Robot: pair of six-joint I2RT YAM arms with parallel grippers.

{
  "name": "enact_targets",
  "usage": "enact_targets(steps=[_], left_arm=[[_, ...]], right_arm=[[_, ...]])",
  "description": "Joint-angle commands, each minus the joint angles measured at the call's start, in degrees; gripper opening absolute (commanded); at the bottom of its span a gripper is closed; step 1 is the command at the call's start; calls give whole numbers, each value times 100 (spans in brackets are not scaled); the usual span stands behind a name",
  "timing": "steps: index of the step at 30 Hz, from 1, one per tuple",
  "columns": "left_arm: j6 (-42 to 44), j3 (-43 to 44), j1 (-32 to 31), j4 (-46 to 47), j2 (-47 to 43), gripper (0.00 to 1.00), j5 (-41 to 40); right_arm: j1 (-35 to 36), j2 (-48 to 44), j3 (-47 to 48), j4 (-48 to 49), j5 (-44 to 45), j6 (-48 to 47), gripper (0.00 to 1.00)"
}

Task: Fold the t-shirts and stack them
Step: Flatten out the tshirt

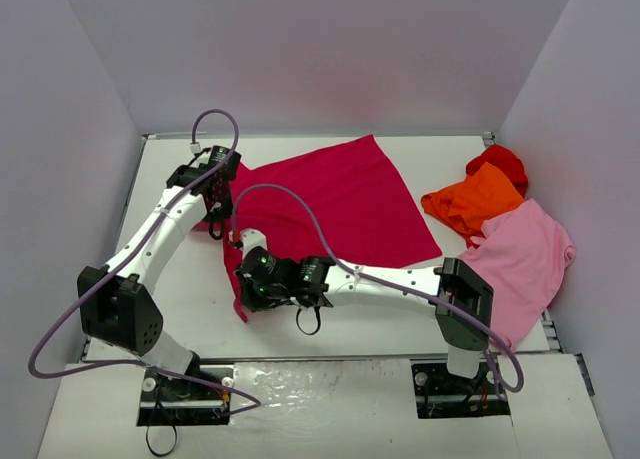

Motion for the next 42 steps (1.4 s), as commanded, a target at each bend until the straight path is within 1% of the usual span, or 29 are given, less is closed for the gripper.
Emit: enact_targets(steps=[1, 2, 4, 6, 7, 9, 12, 15, 17, 18, 20, 21, 23, 24, 27, 29, 32, 34, 39, 42], left_arm=[[70, 31, 95, 281, -187, 0, -30], [69, 21, 112, 290, -198, 0, -29], [93, -4, 138, 315, -239, 0, -29], [101, -16, 168, 313, -256, 0, -25], [104, -27, 182, 324, -252, 0, -25], [113, -32, 201, 346, -227, 0, 12], [113, -27, 219, 361, -141, 0, 69], [113, 5, 221, 387, -52, 0, 129], [118, 6, 228, 393, -21, 0, 119], [123, 3, 229, 391, -7, 0, 109], [130, 3, 235, 358, 32, 0, 89], [125, 9, 237, 329, 39, 0, 68], [122, -2, 239, 285, 36, 0, 48], [122, -14, 245, 290, 31, 0, 42], [122, 25, 254, 289, 63, 0, 50], [122, 38, 254, 282, 98, 0, 65], [106, -32, 254, 313, 132, 0, 91], [104, -82, 249, 361, 141, 0, 112], [104, -232, 256, 335, 169, 0, 28], [104, -305, 275, 349, 156, 0, -46]], right_arm=[[147, 56, 882, 256, -49, -384, 0], [147, 62, 953, 265, -134, -391, 0], [147, 215, 1072, 274, -343, -496, 31], [155, 158, 973, 318, -188, -500, 53], [155, 79, 842, 339, -31, -504, 60], [155, -190, 607, 348, 351, -543, 67], [118, -437, 190, 322, 626, -564, 71], [111, -774, -293, 278, 685, -469, 69], [111, -891, -607, 252, 859, -363, 62], [93, -935, -708, 236, 998, -338, 56], [-20, -1015, -809, 163, 1317, -331, 34], [-37, -1062, -819, 158, 1363, -359, 26], [-211, -1142, -719, 149, 1291, -546, 5], [-280, -1142, -662, 143, 1291, -615, 0], [-466, -946, -598, 162, 939, -646, 0], [-392, -697, -514, 192, 617, -623, 0], [-166, -315, -491, 351, 596, -597, 0], [-135, 11, -422, 589, 547, -552, 0], [-135, 669, 201, 708, 382, -687, 0], [-135, 1002, 350, 770, 235, -767, 0]])
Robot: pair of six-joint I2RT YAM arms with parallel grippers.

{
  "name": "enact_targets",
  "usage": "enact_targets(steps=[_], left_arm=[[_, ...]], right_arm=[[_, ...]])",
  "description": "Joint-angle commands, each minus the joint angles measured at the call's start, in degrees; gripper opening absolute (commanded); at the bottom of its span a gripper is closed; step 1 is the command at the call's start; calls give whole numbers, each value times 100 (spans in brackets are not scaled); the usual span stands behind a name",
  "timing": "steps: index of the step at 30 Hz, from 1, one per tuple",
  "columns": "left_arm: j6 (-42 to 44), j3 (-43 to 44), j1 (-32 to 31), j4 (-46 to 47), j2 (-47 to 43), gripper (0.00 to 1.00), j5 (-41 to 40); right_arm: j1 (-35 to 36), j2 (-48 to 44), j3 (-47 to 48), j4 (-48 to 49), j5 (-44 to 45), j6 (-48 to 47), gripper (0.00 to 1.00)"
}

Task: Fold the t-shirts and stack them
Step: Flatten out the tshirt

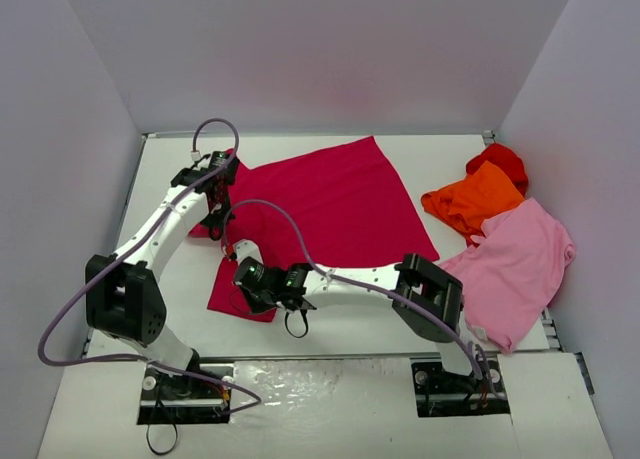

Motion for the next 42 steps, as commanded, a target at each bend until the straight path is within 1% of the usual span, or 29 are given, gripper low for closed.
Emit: enact_targets(steps=[1, 7, 12, 18, 24, 27, 33, 35, 38, 40, 41, 42], left_arm=[[55, 45, 76, 84, -92, 0, -183], [58, -29, 102, 182, -45, 0, -141], [55, -17, 111, 190, -4, 0, -148], [56, -52, 166, 210, -21, 0, -182], [63, -82, 219, 290, -4, 0, -105], [71, -88, 241, 304, 4, 0, -62], [72, -80, 284, 286, 30, 0, -32], [72, -78, 287, 277, 32, 2, -42], [55, -61, 304, 236, 46, 11, -66], [29, -48, 304, 221, 45, 41, -112], [10, -39, 308, 208, 38, 51, -137], [-10, -31, 316, 192, 34, 65, -169]], right_arm=[[-37, 185, 493, 413, -184, -170, 0], [-37, 345, 203, 649, -159, -245, 0], [-28, 379, -78, 756, -271, -118, 0], [87, 183, -632, 745, -572, 25, 0], [318, 70, -899, 643, -656, 248, 0], [512, 6, -932, 425, -676, 318, 0], [822, -490, -1245, 54, -705, 547, 0], [878, -667, -1438, -14, -750, 678, 0], [968, -1004, -1757, -119, -805, 922, 0], [1038, -1183, -1827, -140, -804, 990, 0], [1062, -1232, -1812, -144, -782, 968, 0], [1062, -1277, -1780, -152, -745, 939, 0]])
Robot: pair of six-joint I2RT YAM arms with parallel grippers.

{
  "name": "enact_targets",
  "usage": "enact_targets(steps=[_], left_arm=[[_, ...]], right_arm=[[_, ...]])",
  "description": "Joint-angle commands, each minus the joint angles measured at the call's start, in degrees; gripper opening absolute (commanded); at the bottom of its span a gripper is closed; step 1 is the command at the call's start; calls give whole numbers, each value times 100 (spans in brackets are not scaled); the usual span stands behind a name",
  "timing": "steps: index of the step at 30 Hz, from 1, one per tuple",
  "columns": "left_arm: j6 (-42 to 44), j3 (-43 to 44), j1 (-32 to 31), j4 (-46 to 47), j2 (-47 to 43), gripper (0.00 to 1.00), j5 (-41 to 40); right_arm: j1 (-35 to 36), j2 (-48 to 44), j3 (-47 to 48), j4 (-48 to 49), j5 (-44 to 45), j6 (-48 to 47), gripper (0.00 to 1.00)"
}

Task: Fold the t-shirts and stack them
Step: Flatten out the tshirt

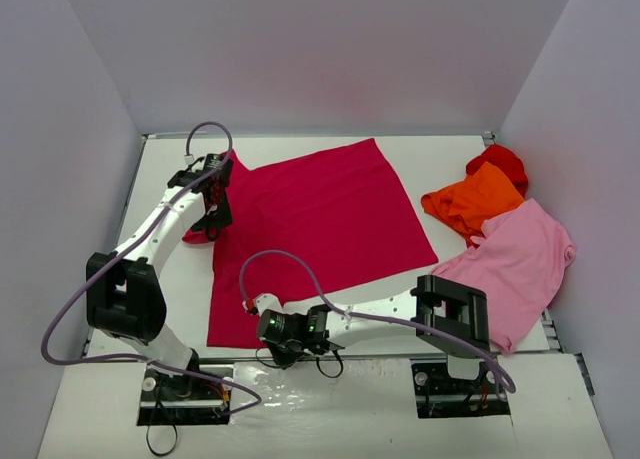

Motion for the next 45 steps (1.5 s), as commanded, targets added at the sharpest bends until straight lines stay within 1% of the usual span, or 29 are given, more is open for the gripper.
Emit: enact_targets(steps=[1, 2, 3, 5, 7, 8, 10, 13, 14, 15, 16, 17, 18, 21, 24, 26, 28, 32, 36, 41, 44, 45], left_arm=[[-37, 177, 74, 14, -59, 76, -203], [-42, 187, 88, 9, -78, 83, -203], [-53, 202, 103, -12, -101, 87, -214], [-90, 236, 122, -55, -184, 90, -291], [-124, 235, 122, -19, -360, 90, -399], [-132, 217, 122, 25, -440, 89, -518], [-112, 163, 177, 218, -560, 88, -445], [-114, 244, 297, 440, -301, 79, -132], [-108, 331, 297, 475, -138, 68, -102], [-102, 410, 301, 504, 49, 43, -79], [-94, 499, 305, 520, 255, 12, -70], [-77, 659, 300, 492, 472, 3, -110], [-68, 858, 301, 494, 668, 0, -152], [-6, 1333, 315, 602, 1356, 0, -165], [17, 2044, 375, 588, 2075, 0, -184], [90, 2511, 425, 644, 2320, 0, -113], [185, 2788, 453, 720, 2626, 0, -123], [254, 3698, 641, 423, 3388, 0, -102], [246, 4116, 868, 446, 3874, 0, 33], [209, 4693, 1087, 214, 4403, 0, 157], [42, 4472, 1189, 343, 4427, 0, 329], [-7, 4231, 1203, 503, 4402, 0, 458]], right_arm=[[79, -552, 90, -230, 9, 145, 0], [79, -596, 145, -235, 48, 111, 0], [74, -644, 205, -240, 88, 60, 0], [28, -743, 351, -265, 175, -67, 0], [-56, -812, 530, -352, 312, -222, 0], [-248, -908, 592, -386, 324, -285, 0], [-650, -1043, 666, -394, 511, -459, 0], [-1528, -1145, 854, -394, 481, -746, 0], [-1814, -1151, 936, -383, 486, -903, 0], [-2088, -1131, 1038, -385, 507, -1019, 0], [-2349, -1092, 1154, -395, 529, -1109, 0], [-2583, -1041, 1263, -395, 513, -1212, 0], [-2774, -957, 1376, -399, 482, -1311, 0], [-3174, -742, 1574, -413, 433, -1485, 0], [-3483, -474, 1664, -438, 401, -1625, 0], [-3579, -346, 1615, -439, 401, -1677, 0], [-3609, -255, 1568, -439, 401, -1713, 0], [-3677, -52, 1429, -439, 401, -1796, 0], [-3735, -24, 1296, -439, 401, -1791, 0], [-3726, -230, 1104, -431, 401, -1697, 0], [-3724, -463, 980, -437, 401, -1607, 0], [-3722, -542, 918, -439, 401, -1574, 0]])
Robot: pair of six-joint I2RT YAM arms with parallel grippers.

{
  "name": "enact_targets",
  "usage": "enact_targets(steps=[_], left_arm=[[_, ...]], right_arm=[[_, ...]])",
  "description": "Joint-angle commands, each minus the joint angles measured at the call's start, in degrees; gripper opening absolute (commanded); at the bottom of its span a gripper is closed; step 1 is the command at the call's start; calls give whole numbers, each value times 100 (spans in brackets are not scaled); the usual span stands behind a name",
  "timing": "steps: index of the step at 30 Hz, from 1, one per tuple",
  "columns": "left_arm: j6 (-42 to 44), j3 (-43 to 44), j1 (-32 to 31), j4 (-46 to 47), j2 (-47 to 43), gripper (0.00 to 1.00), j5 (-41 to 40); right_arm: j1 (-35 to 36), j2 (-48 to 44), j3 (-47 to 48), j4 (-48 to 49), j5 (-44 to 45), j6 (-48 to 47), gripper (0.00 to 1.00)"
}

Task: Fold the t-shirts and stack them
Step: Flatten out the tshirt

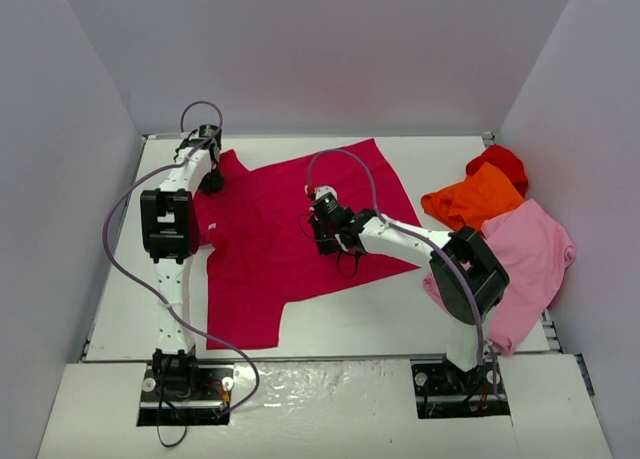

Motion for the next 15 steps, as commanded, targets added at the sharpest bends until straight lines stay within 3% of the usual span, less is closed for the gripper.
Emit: enact_targets(steps=[1, 6, 13, 15], left_arm=[[-179, -382, 106, 243, -267, 0, 387], [-275, 68, 168, 85, 337, 0, 774], [-131, 2699, 287, -725, 1796, 0, 1383], [-111, 2943, 489, -680, 2017, 0, 1626]], right_arm=[[-28, -684, -145, 110, 20, 111, 0], [-15, -996, -264, 75, -182, 277, 0], [159, -1316, -411, 6, -306, 520, 0], [274, -1329, -448, -13, -340, 585, 0]])
